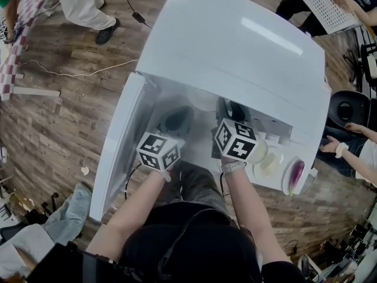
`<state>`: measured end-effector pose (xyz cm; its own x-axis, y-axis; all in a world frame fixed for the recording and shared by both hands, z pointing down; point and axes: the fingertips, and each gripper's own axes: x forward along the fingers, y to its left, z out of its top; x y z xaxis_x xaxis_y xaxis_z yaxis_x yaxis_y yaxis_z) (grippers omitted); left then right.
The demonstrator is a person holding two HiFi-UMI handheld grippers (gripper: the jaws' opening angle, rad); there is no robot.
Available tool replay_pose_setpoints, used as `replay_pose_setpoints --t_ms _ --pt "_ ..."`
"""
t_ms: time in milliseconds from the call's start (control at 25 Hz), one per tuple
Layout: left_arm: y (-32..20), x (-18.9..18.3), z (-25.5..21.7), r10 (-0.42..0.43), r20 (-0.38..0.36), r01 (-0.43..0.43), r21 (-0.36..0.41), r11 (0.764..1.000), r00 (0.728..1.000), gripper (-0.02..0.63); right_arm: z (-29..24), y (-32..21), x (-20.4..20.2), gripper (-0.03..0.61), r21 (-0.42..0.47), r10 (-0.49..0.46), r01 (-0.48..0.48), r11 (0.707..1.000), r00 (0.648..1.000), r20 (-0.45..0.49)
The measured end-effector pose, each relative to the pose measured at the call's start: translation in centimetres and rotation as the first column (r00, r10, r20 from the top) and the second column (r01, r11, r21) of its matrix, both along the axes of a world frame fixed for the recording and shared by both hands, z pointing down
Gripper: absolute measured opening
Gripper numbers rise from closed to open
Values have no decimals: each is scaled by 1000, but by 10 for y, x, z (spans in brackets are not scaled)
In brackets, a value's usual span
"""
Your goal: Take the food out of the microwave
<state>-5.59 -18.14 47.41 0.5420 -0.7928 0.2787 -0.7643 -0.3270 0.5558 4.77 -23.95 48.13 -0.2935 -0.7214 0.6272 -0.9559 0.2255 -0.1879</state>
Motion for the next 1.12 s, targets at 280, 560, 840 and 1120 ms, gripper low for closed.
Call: replay_pose_setpoints --t_ms 280,560,840,1120 --pt "3 1 1 -18 -35 17 -29 999 999 12 -1 10 1 132 -3 3 -3 1000 999 36" --pt "4 5 7 -67 -155 47 -127 991 986 96 -3 18 2 115 0 14 -14 1000 998 58" --pt "3 9 10 -75 -206 37 -182 983 976 109 -9 29 4 60 25 20 -22 999 998 52" --pt "0 14 10 -96 -290 29 -229 973 952 109 -9 37 0 40 18 3 -4 1000 998 70"
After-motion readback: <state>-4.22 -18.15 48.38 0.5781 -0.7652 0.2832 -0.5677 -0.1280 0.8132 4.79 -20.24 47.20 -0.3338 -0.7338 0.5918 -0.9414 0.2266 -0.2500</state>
